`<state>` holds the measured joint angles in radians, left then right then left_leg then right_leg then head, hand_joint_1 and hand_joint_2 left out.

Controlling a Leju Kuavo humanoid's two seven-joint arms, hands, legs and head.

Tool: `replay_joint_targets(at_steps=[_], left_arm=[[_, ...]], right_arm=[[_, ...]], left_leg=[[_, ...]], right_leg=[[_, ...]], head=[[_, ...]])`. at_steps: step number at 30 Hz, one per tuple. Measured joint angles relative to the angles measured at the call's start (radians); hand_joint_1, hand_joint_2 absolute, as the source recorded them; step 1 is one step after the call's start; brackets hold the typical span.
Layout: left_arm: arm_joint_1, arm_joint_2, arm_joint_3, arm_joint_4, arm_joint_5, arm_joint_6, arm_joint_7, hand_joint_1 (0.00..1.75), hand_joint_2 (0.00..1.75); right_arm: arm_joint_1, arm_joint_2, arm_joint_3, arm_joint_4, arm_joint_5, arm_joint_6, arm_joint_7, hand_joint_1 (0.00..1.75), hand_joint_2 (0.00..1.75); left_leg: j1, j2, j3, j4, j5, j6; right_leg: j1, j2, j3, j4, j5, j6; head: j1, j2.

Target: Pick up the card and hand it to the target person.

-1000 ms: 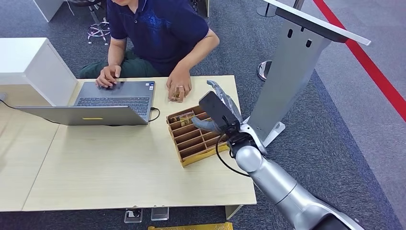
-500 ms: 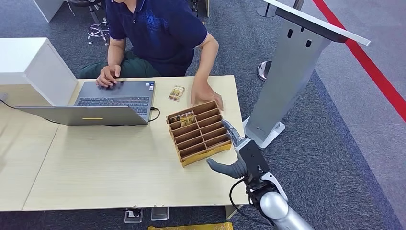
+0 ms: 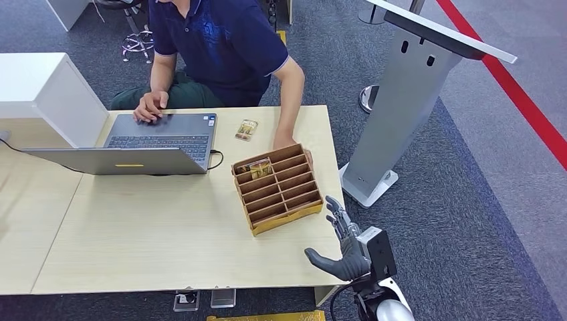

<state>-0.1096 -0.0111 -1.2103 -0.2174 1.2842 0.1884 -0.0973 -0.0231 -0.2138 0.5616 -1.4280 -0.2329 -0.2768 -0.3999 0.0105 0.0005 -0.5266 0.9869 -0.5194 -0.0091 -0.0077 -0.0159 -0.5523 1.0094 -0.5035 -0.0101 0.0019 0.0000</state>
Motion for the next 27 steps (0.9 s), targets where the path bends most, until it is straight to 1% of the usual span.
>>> replay_joint_targets(at_steps=[9, 27], left_arm=[[0.0, 0.0, 0.001, 0.0, -0.003, 0.0, 0.0, 0.0, 0.0], [0.0, 0.0, 0.005, 0.0, -0.002, 0.003, 0.001, 0.0, 0.0]], right_arm=[[0.003, 0.014, -0.027, 0.017, 0.029, 0.005, 0.005, 0.0, 1.75], [0.002, 0.04, -0.058, 0.06, 0.033, 0.014, 0.018, 0.0, 1.75]], left_leg=[[0.0, 0.0, 0.0, 0.0, 0.0, 0.0], [0.0, 0.0, 0.0, 0.0, 0.0, 0.0]], right_leg=[[0.0, 0.0, 0.0, 0.0, 0.0, 0.0], [0.0, 0.0, 0.0, 0.0, 0.0, 0.0]], head=[[0.0, 0.0], [0.0, 0.0]])
